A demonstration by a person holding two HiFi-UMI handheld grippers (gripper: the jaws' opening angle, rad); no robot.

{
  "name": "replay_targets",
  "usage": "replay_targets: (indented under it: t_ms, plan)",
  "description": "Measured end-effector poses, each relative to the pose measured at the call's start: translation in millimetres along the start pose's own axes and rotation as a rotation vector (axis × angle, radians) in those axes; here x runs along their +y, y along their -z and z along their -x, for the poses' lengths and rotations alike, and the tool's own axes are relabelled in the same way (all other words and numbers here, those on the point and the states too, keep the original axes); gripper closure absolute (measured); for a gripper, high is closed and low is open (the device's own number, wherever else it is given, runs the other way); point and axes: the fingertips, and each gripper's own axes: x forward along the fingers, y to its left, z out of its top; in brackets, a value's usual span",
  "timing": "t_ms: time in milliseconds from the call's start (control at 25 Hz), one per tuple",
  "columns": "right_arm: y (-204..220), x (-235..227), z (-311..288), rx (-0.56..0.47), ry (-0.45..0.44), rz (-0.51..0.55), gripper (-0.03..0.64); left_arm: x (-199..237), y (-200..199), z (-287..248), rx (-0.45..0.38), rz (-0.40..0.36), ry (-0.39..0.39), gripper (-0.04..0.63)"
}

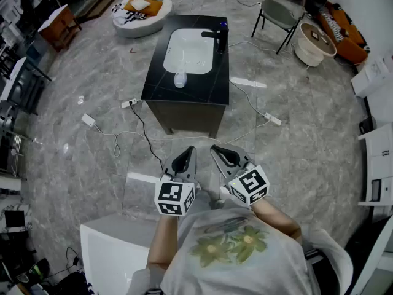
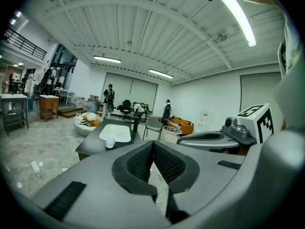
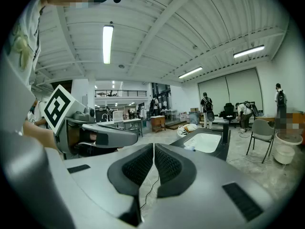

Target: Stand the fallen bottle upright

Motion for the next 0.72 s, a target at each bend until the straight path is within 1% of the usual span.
replay_targets:
  t_ms: [160,360,520,720]
  plan:
    - [-7.6,-0.5,-39.4,0.000,0.030,-0.004,0.571,41.3,-13.4,-5.7,-0.011,-0.002,0.014,0.577]
    - [-11.8,2.0,-66.0,0.003,0.075,-0.014,0.571,73.4,-18.3,-7.0,-0.003,-0.024,0.046,0.577]
    - [-9.8,-5.6,-82.9,0.007,0.097,-0.022,0.571,98.7,-18.4,-17.8,0.003,-0.005,0.053,0.577]
    - [-7.2,-19.6,-97.5,0.020,0.105,-0.042,0.571,116.0,-15.2,-33.1,0.027,0.020,0.062,0.577]
